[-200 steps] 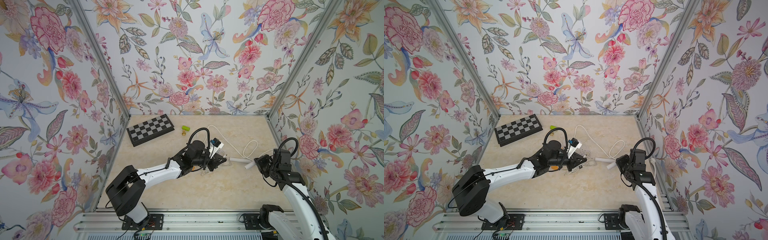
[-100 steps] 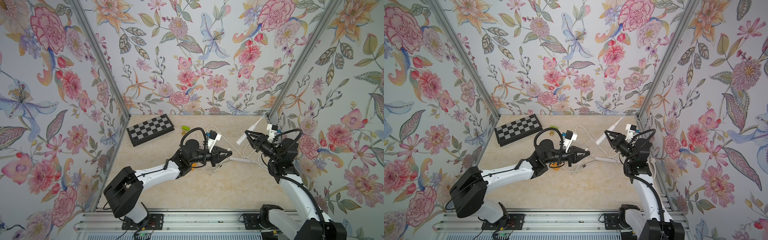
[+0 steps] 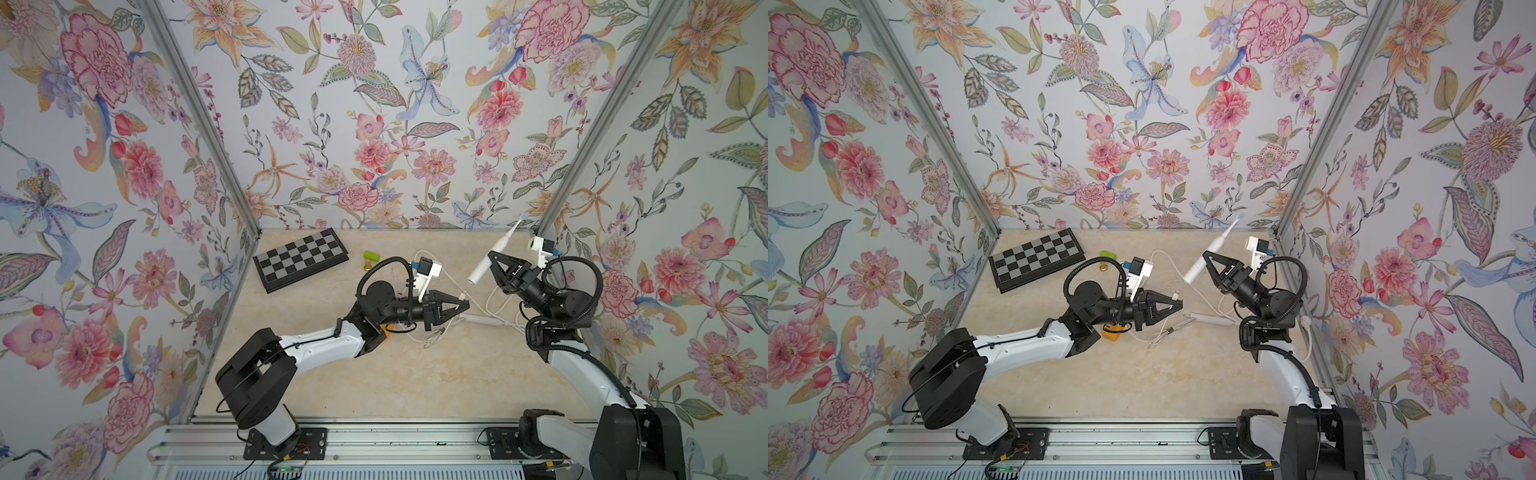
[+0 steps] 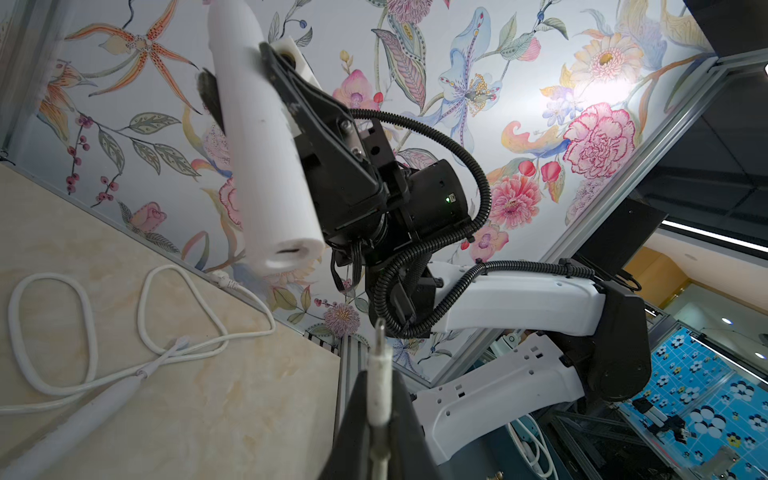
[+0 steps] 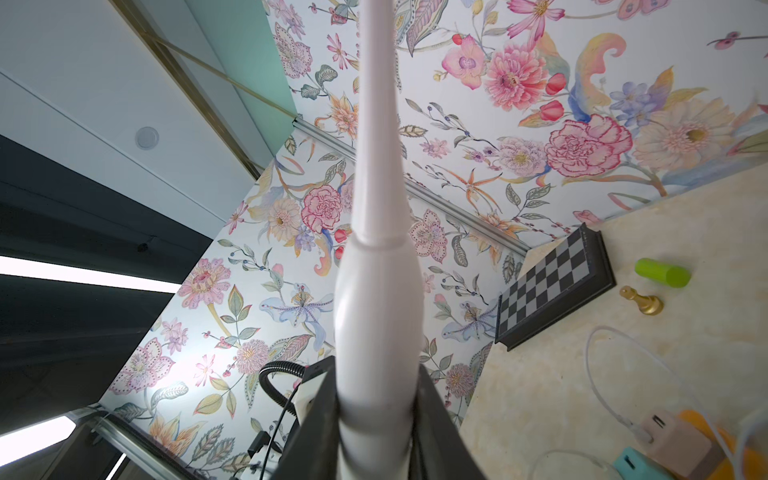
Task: Charge the electric toothbrush
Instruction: Insert the charging cable into the electric toothbrush.
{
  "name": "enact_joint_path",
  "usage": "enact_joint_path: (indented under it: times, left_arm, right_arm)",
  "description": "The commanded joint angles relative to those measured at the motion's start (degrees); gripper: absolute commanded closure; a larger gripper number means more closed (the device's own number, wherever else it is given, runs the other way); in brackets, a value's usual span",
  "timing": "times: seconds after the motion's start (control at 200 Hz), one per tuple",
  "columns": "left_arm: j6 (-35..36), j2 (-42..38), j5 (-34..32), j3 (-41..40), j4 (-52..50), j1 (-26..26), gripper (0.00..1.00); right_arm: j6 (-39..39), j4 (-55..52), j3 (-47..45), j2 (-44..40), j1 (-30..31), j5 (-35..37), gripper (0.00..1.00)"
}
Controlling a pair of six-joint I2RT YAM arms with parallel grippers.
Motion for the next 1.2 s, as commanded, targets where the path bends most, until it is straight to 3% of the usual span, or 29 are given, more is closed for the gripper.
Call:
enact_joint_path:
  times: [0.0, 0.72, 1.196]
  left_arm:
    - [-2.0, 0.6, 1.8, 1.8, 2.0, -0.2, 1.0]
    - [-9.8, 2.7, 3.8, 4.0, 10.6, -0.1, 1.0]
    - [-10.6, 3.2, 4.3, 4.0, 11.7, 0.0, 1.0]
  right_arm:
    - [3.9, 10.2, -0.4, 0.7, 1.1, -0.6, 0.87]
    - [7.5, 20.4, -3.2, 2.6, 3.1, -0.2, 0.95]
    - [10.0, 21.5, -3.0, 2.1, 2.2, 3.6, 0.99]
